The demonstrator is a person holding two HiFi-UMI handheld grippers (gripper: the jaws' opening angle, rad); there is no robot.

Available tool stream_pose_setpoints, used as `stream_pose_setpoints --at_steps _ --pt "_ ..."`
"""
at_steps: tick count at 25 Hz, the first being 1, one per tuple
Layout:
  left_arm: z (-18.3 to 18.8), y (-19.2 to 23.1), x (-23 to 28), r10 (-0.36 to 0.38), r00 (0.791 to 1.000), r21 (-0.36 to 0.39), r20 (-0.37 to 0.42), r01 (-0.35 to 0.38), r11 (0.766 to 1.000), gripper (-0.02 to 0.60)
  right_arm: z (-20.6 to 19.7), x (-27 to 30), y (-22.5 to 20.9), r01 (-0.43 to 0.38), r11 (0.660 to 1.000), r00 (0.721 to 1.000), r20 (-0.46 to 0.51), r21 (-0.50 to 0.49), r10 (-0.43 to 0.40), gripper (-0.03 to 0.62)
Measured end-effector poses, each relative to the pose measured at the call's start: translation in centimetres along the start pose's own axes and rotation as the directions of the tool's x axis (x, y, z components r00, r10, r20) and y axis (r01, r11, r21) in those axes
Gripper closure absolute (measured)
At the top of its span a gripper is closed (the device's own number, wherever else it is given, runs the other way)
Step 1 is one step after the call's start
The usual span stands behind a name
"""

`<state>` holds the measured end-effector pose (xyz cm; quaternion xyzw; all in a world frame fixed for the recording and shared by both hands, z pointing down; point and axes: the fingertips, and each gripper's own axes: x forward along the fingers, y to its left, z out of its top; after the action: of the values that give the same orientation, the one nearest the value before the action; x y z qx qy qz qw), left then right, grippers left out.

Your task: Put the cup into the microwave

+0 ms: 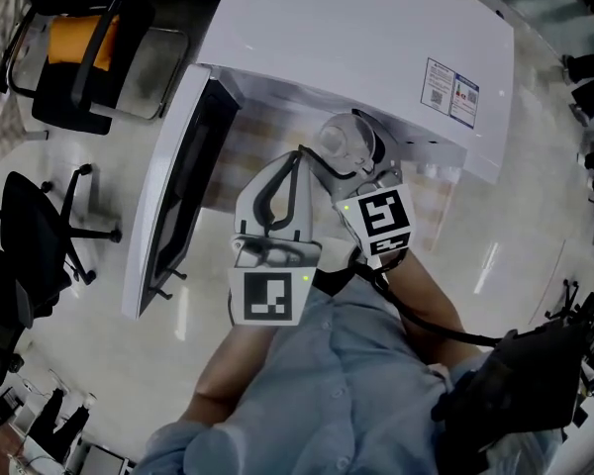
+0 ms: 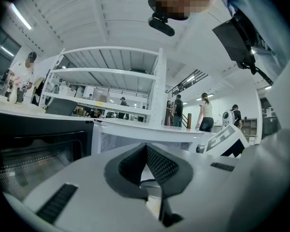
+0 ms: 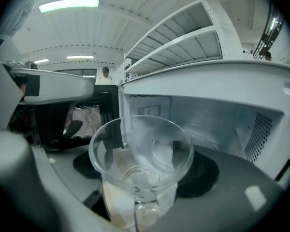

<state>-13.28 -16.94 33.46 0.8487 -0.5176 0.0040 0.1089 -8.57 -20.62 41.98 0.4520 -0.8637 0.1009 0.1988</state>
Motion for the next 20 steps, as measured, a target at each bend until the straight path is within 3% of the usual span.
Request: stream_pose_setpoints --at_steps 12,20 --pt "-0.1 2.3 2.5 -0.045 0.998 -0.029 -0.041 0.043 0.999 0.575 1.1 4.4 -3.4 0.071 0.997 0.997 -0.007 -0.006 -0.071 0.201" --pt "-0.3 2.6 4.0 -0.082 0.995 0.000 -0.060 0.082 0.997 0.574 0.5 6.5 -5.0 0.091 0.996 0.996 -0.012 0.015 -0.090 0.200"
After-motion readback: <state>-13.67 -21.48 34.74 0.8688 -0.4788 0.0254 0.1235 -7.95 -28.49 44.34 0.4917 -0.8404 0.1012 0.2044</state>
